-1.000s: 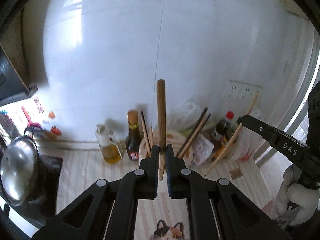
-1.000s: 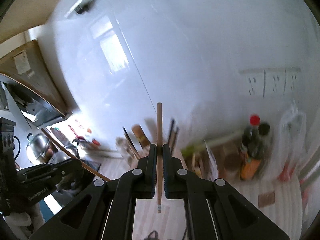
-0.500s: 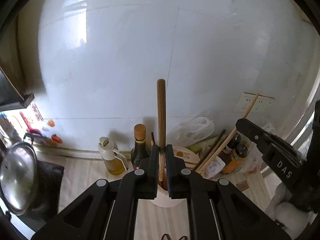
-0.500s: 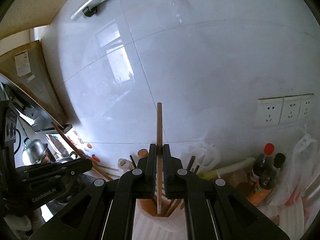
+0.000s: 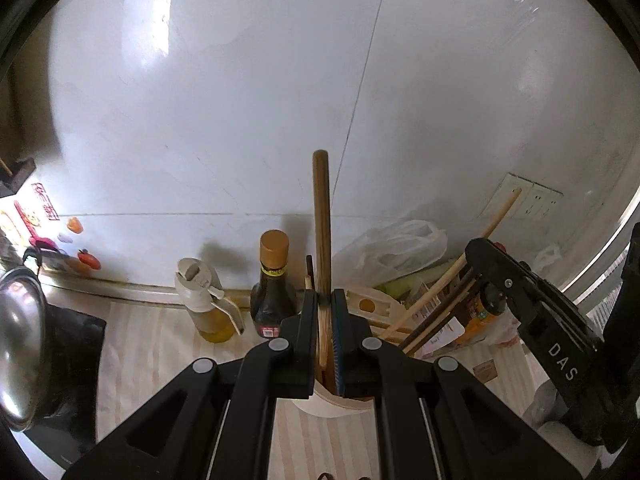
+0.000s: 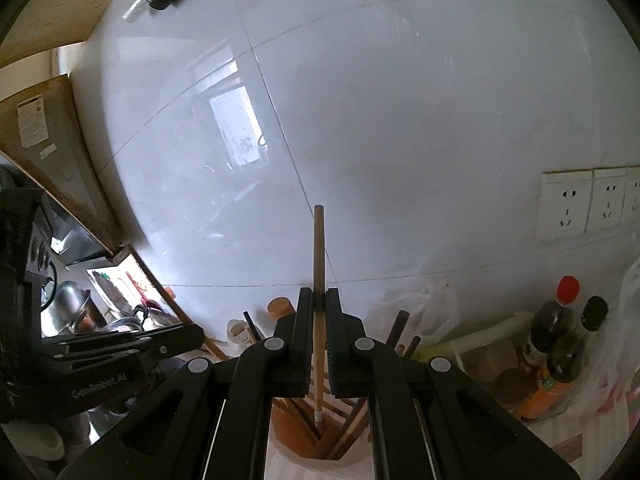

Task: Organize utensils
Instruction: 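Lower both chopsticks into the holder, then open both tools and raise them away from the holder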

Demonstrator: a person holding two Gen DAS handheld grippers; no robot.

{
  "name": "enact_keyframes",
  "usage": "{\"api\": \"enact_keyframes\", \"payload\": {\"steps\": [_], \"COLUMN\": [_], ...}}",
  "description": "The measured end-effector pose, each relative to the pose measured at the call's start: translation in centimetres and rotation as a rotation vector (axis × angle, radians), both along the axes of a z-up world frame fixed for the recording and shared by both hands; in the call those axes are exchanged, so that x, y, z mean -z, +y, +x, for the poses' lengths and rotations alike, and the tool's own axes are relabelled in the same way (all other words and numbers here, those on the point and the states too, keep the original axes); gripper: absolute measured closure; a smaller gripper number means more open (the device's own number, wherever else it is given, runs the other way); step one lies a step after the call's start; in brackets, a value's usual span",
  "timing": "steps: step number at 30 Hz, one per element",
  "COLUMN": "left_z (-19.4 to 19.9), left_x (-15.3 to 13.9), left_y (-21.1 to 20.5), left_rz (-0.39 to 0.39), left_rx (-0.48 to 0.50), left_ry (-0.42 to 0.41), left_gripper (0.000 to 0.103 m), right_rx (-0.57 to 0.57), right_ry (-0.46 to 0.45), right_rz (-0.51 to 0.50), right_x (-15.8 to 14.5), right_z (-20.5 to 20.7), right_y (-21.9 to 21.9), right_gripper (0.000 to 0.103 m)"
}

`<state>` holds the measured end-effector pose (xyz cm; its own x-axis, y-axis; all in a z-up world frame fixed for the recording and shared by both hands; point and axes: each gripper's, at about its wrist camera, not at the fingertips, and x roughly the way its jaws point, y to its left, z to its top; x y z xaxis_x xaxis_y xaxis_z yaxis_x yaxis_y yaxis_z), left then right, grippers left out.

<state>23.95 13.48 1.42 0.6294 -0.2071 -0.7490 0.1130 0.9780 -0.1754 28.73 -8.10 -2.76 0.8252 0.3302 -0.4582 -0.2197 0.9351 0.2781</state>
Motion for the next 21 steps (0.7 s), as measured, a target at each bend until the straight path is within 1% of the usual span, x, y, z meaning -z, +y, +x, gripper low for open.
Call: {"api": "enact_keyframes", "payload": {"steps": [9, 21], "left_z": [1.1, 2.2], "left_x": [1.8, 4.0], "left_y": [-0.1, -0.2], "left_rz": [-0.005, -0.019], "left_rx": [0.018, 0.035], "left_ry": [0.036, 0.073], "left_gripper": [0.099, 0.099], "right_rx": [-0.015, -0.049], "right_ry": [0.024, 0.048], "right_rz": [0.021, -0.012], "right_x": [2.1, 4.1], "right_z": [0.8, 0.6], "right_y": [0.0, 0.9], "right_gripper": [0.097, 0.097]}}
